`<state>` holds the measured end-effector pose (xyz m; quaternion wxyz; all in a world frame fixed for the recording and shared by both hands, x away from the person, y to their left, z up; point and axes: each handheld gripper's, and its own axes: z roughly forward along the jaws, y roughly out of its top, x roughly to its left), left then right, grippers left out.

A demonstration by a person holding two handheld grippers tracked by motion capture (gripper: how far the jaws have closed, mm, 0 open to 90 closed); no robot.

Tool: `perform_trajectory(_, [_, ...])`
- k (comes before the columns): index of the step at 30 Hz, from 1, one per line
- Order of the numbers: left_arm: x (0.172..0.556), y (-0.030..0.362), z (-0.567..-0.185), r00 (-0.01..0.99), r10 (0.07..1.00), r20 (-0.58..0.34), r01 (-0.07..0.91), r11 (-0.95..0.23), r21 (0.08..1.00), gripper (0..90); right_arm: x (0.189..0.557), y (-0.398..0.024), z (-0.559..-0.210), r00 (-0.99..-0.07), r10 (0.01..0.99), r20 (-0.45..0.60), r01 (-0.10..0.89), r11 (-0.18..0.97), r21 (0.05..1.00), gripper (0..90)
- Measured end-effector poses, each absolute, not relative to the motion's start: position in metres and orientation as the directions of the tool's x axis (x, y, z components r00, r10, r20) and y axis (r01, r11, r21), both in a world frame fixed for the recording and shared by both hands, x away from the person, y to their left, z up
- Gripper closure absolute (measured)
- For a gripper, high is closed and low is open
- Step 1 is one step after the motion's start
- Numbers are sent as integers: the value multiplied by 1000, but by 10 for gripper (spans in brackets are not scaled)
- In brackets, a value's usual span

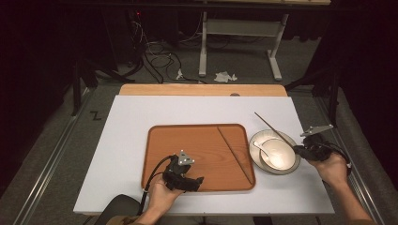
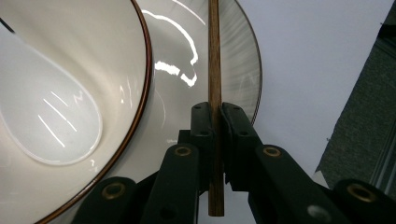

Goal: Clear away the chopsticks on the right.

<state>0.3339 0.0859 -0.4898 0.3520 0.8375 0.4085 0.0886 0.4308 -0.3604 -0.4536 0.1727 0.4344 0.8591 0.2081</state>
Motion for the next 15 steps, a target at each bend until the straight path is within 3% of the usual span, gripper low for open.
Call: perform_trajectory(15, [334,87,-489,651,746,-141,620,-416,666,248,404,-350,-412,-530,841,-107,603,462,650,850])
